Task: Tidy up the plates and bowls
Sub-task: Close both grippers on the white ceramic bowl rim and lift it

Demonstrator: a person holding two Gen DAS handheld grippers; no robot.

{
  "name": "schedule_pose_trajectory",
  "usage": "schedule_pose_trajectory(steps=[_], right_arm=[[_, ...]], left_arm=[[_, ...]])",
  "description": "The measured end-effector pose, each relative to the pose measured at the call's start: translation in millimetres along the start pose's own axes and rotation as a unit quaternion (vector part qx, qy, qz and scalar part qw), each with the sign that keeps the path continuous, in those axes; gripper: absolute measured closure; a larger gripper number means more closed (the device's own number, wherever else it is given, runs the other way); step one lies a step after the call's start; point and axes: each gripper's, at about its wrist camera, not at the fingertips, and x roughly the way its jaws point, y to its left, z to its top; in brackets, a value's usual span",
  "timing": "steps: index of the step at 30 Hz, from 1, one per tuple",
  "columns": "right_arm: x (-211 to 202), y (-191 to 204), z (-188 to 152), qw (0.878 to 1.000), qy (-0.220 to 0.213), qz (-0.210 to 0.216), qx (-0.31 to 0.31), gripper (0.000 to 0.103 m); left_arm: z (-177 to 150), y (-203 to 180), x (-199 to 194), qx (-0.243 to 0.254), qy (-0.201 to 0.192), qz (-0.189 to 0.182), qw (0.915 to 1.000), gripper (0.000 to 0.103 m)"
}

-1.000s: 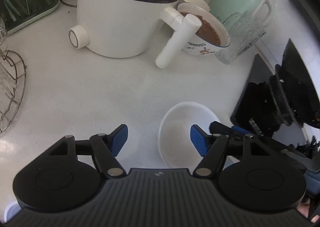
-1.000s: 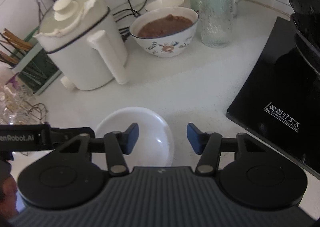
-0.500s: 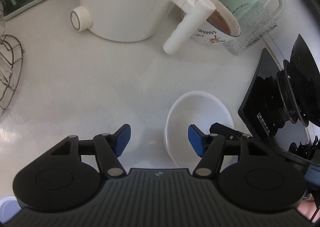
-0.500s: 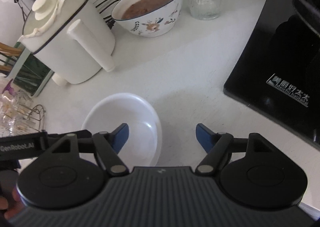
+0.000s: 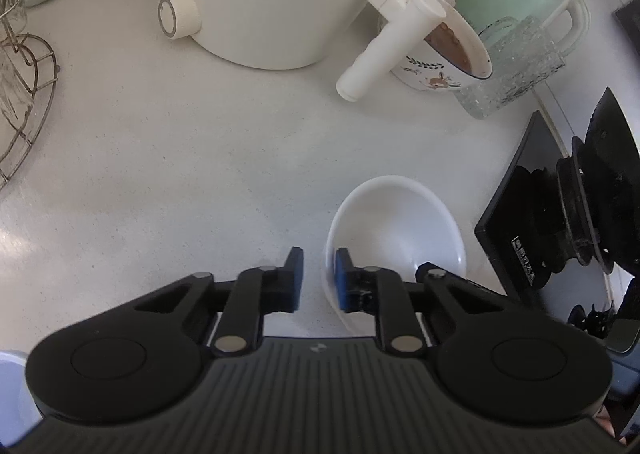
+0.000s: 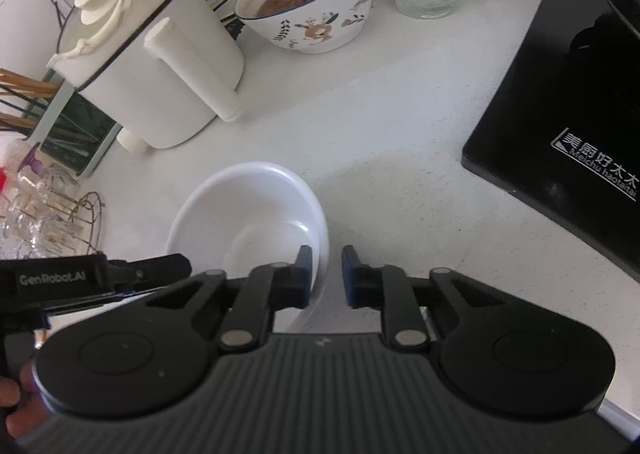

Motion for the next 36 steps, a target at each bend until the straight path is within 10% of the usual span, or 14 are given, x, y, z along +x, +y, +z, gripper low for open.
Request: schedule_pose_trajectory(steps=[36], right_arm=[[-75.8, 71.8, 2.9, 0.994, -0.009, 0.084, -0.066, 0.092]], left_arm=[[-18.4, 6.3, -137.0, -0.034, -0.068, 0.030, 0.9967, 0.094]])
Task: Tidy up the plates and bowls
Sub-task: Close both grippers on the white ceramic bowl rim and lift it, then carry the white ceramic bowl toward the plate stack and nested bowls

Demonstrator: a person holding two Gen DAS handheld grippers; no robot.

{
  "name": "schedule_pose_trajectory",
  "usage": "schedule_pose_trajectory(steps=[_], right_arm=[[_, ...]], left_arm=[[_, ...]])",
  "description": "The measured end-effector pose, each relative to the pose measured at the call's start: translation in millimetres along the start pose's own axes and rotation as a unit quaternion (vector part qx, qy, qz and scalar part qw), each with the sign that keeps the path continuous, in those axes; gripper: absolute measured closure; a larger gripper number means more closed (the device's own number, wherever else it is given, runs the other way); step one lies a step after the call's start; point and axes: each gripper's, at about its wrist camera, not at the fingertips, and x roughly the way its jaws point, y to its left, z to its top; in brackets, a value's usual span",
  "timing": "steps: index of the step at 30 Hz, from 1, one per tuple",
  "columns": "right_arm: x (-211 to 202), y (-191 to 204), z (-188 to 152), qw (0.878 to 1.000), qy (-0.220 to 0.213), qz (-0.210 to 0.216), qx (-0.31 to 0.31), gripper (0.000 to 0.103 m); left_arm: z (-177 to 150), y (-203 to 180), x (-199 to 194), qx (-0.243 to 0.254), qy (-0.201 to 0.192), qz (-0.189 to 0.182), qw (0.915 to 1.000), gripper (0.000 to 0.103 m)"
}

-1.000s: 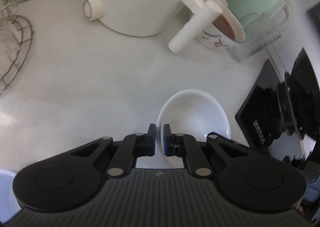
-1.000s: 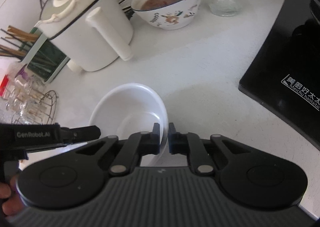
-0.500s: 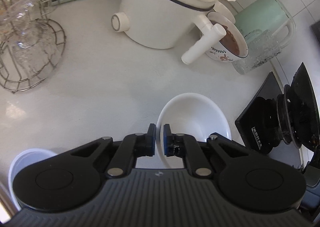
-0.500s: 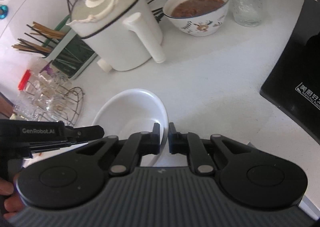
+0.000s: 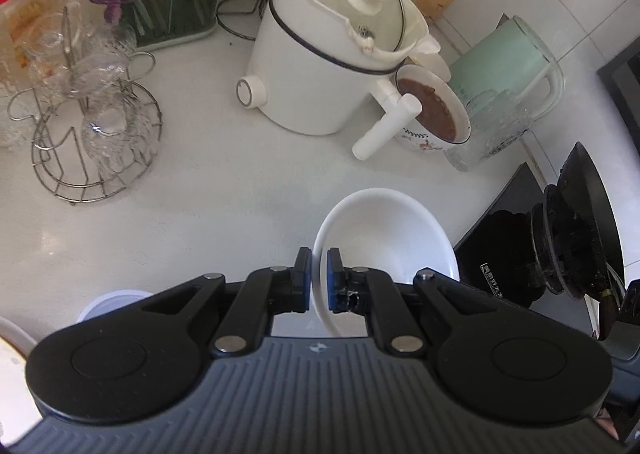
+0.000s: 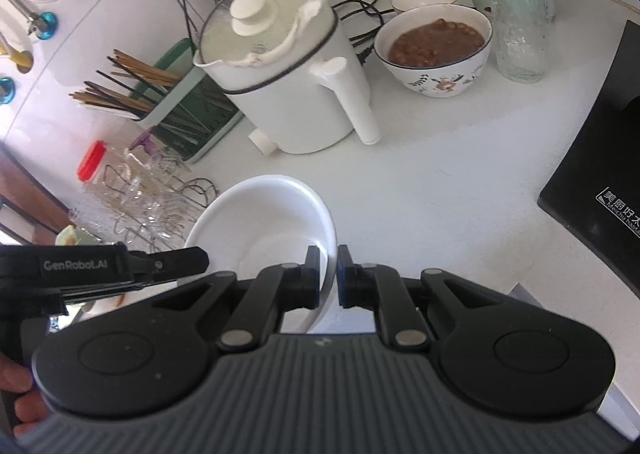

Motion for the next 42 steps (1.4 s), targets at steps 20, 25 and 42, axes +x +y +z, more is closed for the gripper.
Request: schedule_pose_trajectory(steps=[20, 25, 42], right_arm=[[4.2, 59.4, -10.0, 0.994, 0.036, 0.039, -0.091, 0.092], [12.0, 81.4, -14.3, 0.991, 0.050, 0.051, -0.117, 0.092], [47.5, 132.7, -42.1, 0.973, 0.118, 0.056, -0.189, 0.090]], left_arm=[[-31.7, 59.0, -60.9, -0.090, -0.051, 0.011, 0.9946, 0.094], [-42.9, 78.6, -75.6, -0.111, -0.067, 0.021, 0.9914, 0.094], [-77.9, 131.0, -92.7, -0.162, -0.073, 0.062, 0.9821, 0.093]])
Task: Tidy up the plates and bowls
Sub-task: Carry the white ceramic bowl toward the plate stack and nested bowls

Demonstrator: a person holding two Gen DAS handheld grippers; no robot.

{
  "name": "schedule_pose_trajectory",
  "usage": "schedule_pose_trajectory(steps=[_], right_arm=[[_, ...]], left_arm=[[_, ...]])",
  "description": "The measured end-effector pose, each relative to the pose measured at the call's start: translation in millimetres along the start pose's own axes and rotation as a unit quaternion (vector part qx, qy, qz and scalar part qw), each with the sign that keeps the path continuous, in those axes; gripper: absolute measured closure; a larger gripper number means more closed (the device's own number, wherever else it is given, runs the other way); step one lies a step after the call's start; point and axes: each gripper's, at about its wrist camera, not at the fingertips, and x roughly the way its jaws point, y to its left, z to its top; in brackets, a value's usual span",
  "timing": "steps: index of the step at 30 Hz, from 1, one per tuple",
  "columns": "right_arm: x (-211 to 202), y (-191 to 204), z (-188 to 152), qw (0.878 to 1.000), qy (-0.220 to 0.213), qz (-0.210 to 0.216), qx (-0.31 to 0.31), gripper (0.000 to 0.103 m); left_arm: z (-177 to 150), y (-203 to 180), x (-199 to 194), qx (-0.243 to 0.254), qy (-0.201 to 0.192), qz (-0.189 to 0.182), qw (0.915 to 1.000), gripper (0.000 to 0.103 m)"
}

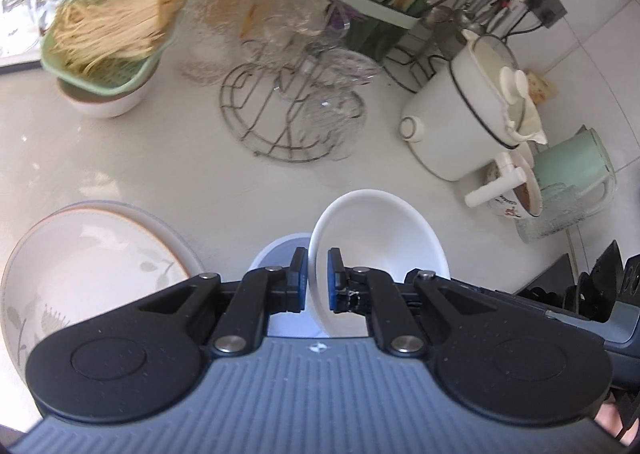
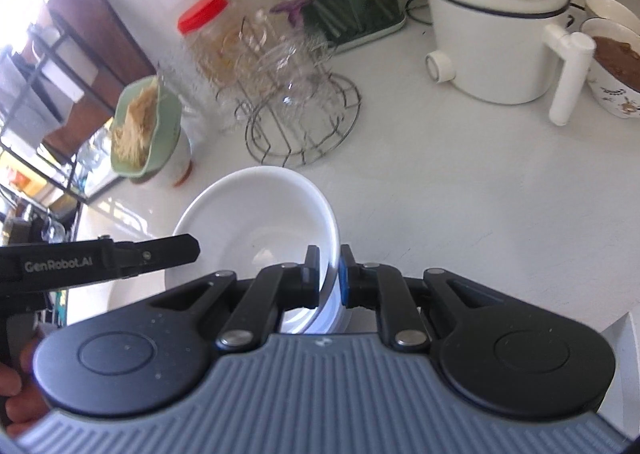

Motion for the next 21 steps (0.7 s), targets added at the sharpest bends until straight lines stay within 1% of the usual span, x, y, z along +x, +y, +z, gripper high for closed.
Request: schedule_pose_trajectory(steps=[5, 8, 12, 15, 18, 20, 21], right_arm=[[15.1, 6.4, -5.3, 1.000, 0.025, -0.011, -0.016, 0.090], [22.0, 9.1, -5.7, 0.999, 0.037, -0.013, -0.022, 0.090], [27.4, 15.6, -6.3, 0.997, 0.050, -0.032, -0.043, 0.089], [29.8, 17.3, -5.8, 0.997, 0.056, -0.035, -0.048, 0.089], [33.7, 14.5, -5.7, 0.997, 0.065, -0.033, -0.038, 0.089], [33.4, 11.6, -5.8, 0.997, 0.066, -0.029, -0.031, 0.079], [31.8, 9.8, -5.7, 0.997, 0.061, -0.025, -0.025, 0.070]], left_arm=[[-5.7, 11.5, 8.1, -0.008, 0.011, 0.013, 0.9998, 0.093], [-9.6, 11.9, 10.5, 0.006, 0.007, 0.029, 0.9995, 0.093], [-10.5, 18.5, 14.9, 0.001, 0.015, 0.023, 0.9996, 0.093], [-11.4, 19.6, 17.3, 0.004, 0.020, 0.030, 0.9993, 0.093], [-13.2, 22.6, 19.1, -0.002, 0.023, 0.032, 0.9992, 0.093], [-13.6, 23.8, 19.1, -0.005, 0.021, 0.034, 0.9992, 0.093], [-13.8, 24.3, 19.0, -0.007, 0.019, 0.035, 0.9992, 0.093]])
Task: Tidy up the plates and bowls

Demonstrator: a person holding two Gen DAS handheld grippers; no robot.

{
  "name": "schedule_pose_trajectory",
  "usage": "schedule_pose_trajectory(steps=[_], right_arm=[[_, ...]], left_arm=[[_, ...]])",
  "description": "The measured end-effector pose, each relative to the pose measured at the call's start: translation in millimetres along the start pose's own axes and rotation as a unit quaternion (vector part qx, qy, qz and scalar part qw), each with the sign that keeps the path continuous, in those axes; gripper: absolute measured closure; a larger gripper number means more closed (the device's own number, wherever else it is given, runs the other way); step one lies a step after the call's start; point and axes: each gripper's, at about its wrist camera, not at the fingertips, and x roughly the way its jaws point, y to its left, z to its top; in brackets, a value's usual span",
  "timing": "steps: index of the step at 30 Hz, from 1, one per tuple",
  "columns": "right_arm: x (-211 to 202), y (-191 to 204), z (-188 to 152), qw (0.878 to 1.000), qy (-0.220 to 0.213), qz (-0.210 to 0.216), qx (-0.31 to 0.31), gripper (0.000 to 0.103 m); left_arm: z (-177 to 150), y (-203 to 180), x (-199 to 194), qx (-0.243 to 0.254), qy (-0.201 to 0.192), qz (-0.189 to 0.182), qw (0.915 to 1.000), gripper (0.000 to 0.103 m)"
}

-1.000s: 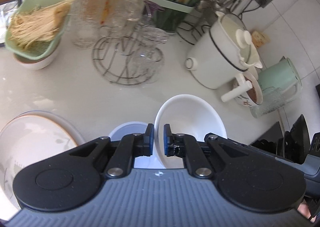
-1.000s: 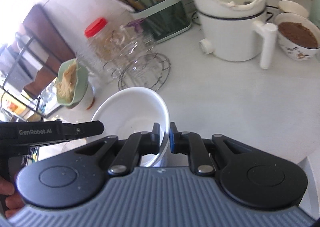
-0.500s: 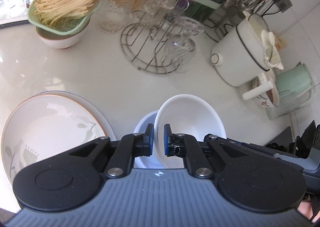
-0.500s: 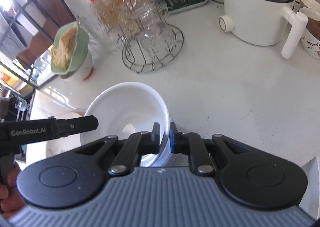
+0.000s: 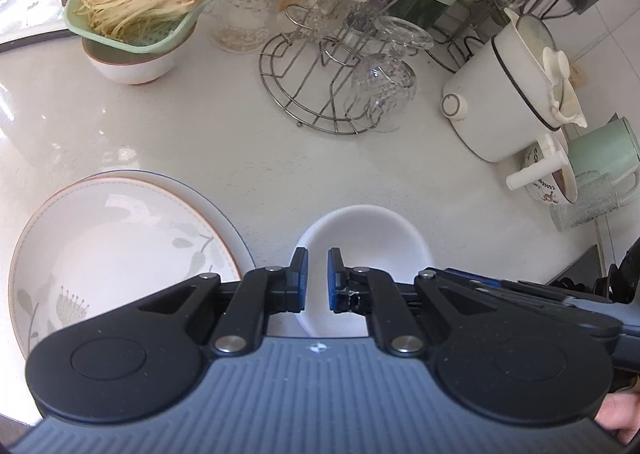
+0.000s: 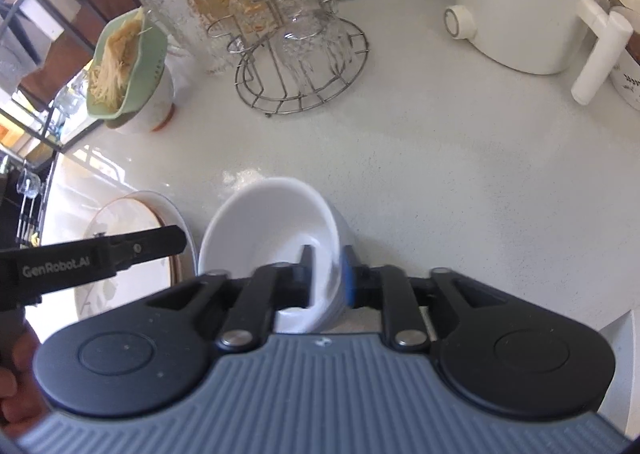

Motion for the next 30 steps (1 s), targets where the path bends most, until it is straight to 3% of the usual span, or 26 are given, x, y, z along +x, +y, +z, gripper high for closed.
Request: schedule_pose_trajectory(steps=[1, 3, 8, 17, 24, 30], right_arm=[[-2.1, -2.5, 0.1, 1.000, -0.006, 0.007, 0.007, 0.062], [-5.9, -6.1, 0.5, 1.000, -0.017, 0.013, 0.014, 0.060], [2.0, -16.1, 2.0, 0.999, -0.016, 0.013, 0.035, 0.061], [36.1, -25.9, -2.5, 0.999, 0.015, 0.023, 0.038, 0.062], [52.5, -32.7, -8.2, 0.996, 0.042, 0.044, 0.065, 0.078], [54.6, -31.9, -9.4, 0.996, 0.047, 0.050, 0.061, 0.090]], left_arm=[[0.2, 0.2, 0.2, -0.003, 0.000, 0.000, 1.0000, 0.093], [0.1, 1.6, 0.3, -0.007, 0.000, 0.001, 1.0000, 0.092], [-1.2, 4.3, -0.2, -0.013, -0.001, 0.001, 0.9999, 0.071], [-7.7, 6.1, -0.9, -0.023, -0.004, -0.006, 0.9997, 0.067], [-13.5, 13.2, 3.1, -0.043, -0.002, -0.014, 0.9990, 0.067], [-11.0, 9.3, 5.3, -0.030, 0.004, -0.004, 0.9995, 0.067]])
